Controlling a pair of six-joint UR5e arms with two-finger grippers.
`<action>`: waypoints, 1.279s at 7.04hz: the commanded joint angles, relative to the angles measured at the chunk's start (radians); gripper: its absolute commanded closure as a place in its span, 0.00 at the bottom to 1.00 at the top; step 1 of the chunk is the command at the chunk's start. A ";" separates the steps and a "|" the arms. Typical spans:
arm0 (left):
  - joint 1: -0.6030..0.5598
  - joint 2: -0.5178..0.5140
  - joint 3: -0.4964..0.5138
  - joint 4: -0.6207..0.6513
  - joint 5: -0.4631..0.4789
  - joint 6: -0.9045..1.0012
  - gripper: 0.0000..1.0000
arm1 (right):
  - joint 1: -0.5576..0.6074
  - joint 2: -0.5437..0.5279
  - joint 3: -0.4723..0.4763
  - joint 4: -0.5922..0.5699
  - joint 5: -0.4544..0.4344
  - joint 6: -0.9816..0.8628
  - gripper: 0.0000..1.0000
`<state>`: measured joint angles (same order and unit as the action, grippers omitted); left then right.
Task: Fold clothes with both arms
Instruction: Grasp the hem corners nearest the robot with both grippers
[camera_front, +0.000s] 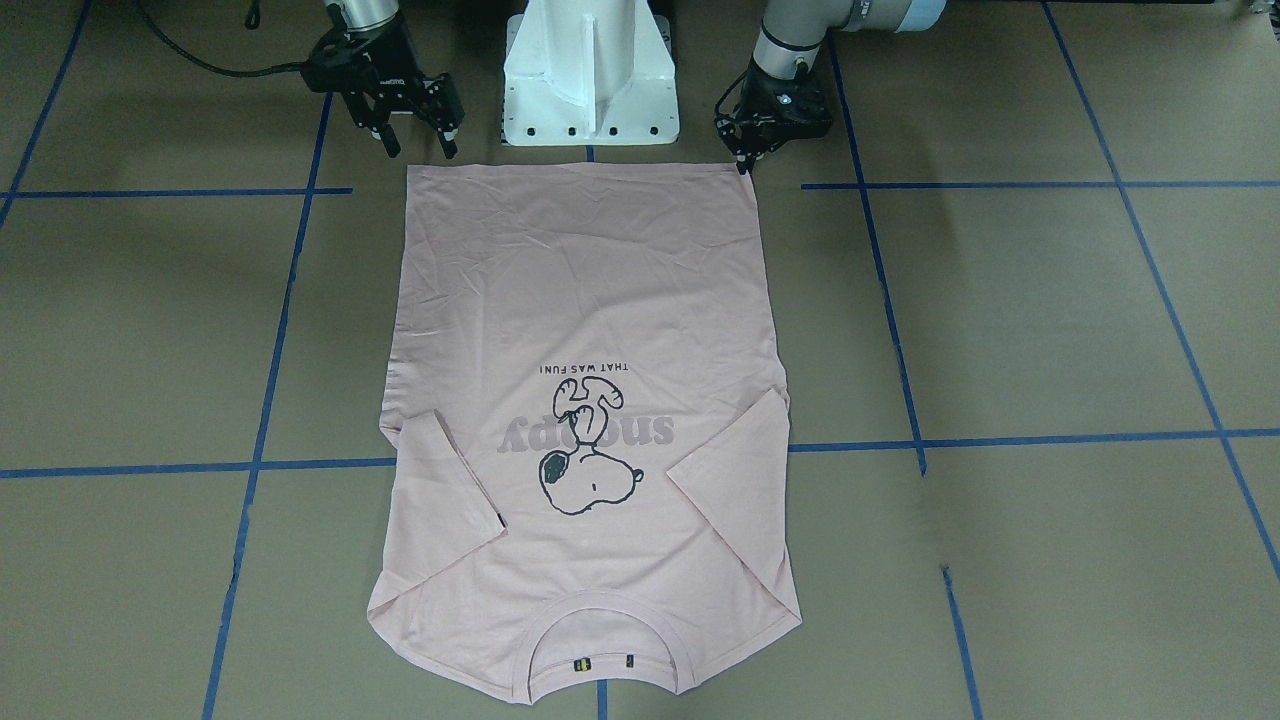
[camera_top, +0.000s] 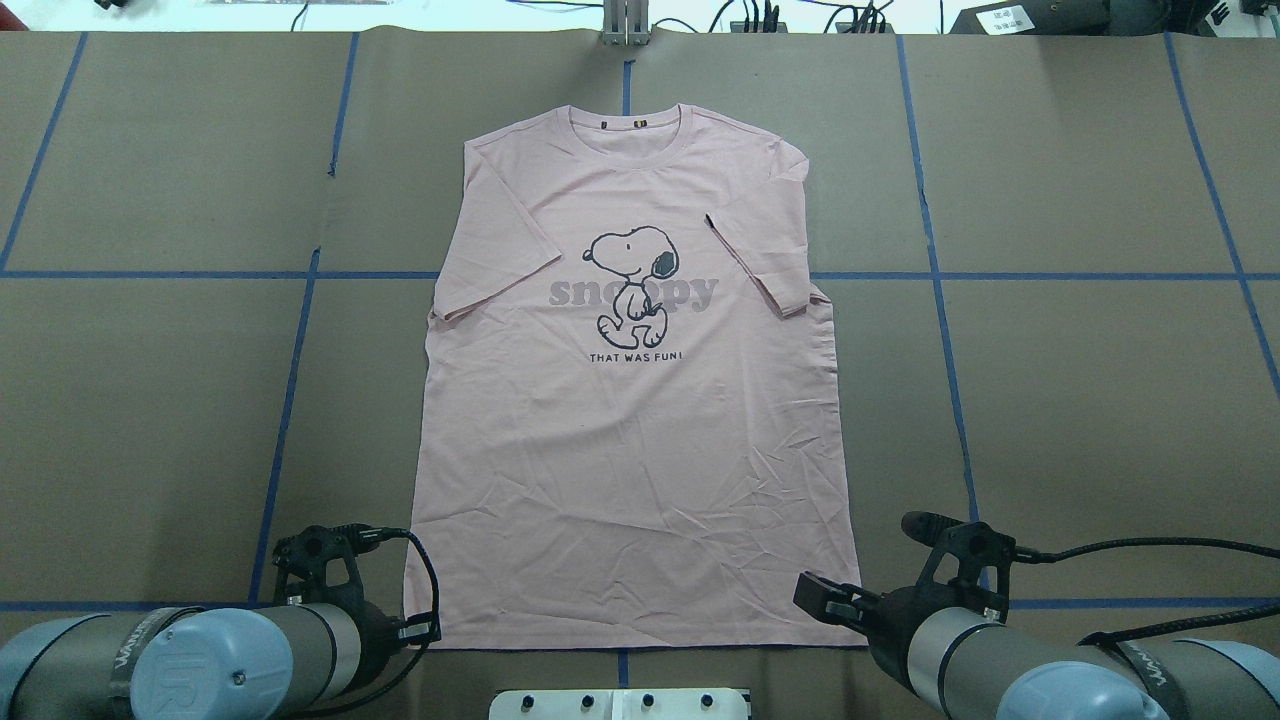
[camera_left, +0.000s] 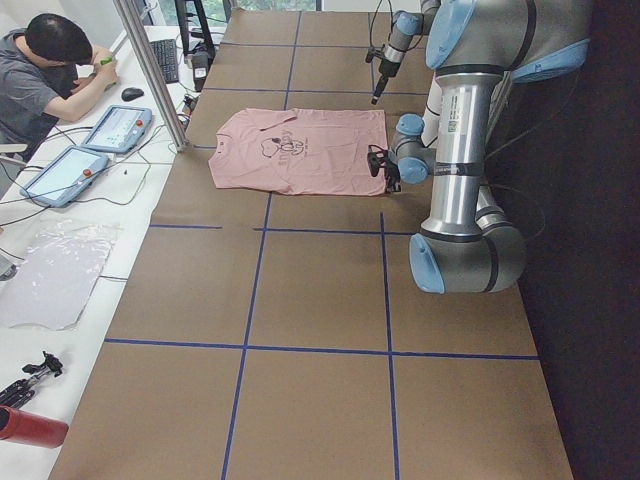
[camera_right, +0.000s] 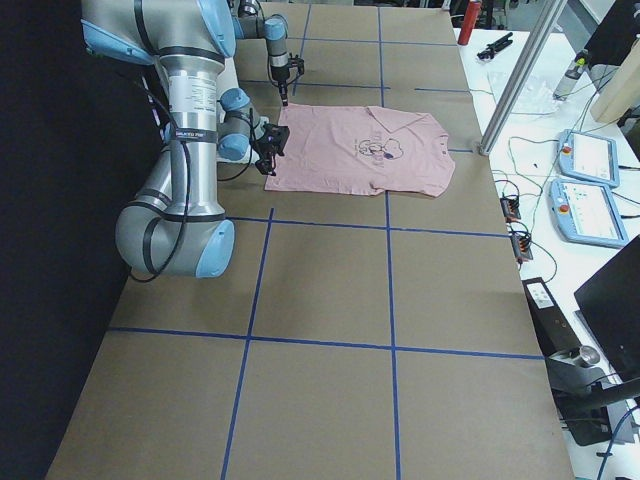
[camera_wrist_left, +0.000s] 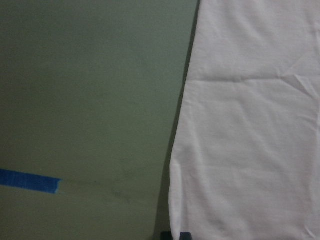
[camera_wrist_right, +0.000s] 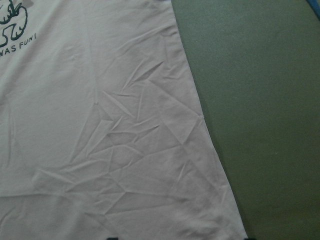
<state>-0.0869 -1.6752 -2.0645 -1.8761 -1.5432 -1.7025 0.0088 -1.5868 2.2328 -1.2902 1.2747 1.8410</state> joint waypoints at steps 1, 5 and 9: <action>-0.001 -0.005 -0.005 0.000 0.000 0.003 1.00 | -0.024 0.002 -0.011 -0.007 0.002 0.078 0.31; 0.001 -0.008 -0.006 0.000 -0.002 0.003 1.00 | -0.050 0.007 -0.065 -0.070 0.002 0.123 0.35; 0.001 -0.014 -0.008 -0.002 -0.002 0.003 1.00 | -0.050 0.002 -0.090 -0.078 -0.003 0.124 0.40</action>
<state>-0.0859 -1.6877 -2.0722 -1.8771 -1.5447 -1.6996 -0.0413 -1.5848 2.1493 -1.3677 1.2721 1.9649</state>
